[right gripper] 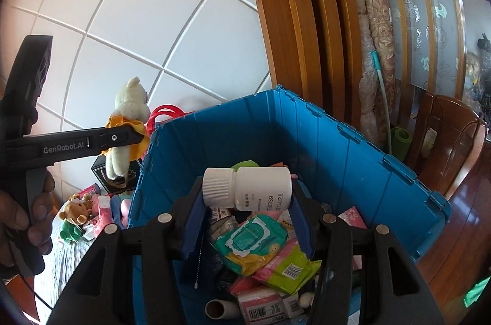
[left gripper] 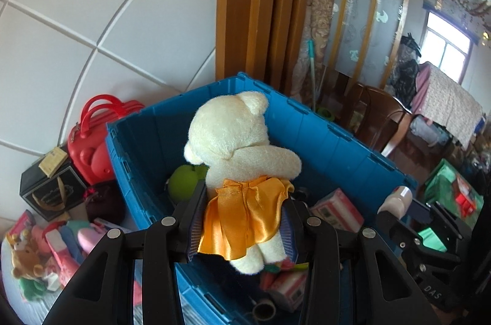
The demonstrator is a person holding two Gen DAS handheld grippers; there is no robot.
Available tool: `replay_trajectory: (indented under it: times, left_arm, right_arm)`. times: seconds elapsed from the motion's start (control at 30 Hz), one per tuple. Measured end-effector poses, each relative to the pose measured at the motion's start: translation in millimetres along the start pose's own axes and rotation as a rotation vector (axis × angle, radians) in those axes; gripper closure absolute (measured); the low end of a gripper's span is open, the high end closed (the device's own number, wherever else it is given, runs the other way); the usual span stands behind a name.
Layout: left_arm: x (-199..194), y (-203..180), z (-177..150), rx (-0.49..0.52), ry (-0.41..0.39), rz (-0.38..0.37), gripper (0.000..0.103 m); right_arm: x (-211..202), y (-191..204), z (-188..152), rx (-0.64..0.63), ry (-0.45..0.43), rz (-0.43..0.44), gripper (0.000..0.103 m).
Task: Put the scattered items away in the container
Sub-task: 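Lower the teddy bear and pill bottle into the crate and open both grippers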
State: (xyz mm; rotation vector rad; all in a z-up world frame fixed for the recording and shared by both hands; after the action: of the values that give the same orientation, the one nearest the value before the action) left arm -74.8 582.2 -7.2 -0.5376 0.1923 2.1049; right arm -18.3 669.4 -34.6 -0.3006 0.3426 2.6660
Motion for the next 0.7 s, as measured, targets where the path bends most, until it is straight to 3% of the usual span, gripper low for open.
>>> replay_trajectory:
  times: [0.6,0.7]
  left_arm:
    - [16.9,-24.0,8.6,0.012,-0.002,-0.035,0.061]
    - [18.9,-23.3,9.3,0.009,0.008,-0.033,0.052]
  right_arm:
    - [2.3,-26.1,-3.9,0.007,0.013,-0.067,0.052]
    - [4.7,-28.6,-5.2,0.005,0.023,-0.079,0.052]
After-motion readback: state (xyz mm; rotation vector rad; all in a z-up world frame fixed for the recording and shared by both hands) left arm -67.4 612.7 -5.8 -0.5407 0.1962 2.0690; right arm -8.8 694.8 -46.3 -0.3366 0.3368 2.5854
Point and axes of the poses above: each gripper's, at about its wrist camera, not at the fingertips, and x roughly the way its jaws point, y to its left, z to its top, the point moved 6 cm from there along x, roughly the way its jaws point, and after that the axes turned 15 degrees about -y, right-handed, at the moved point
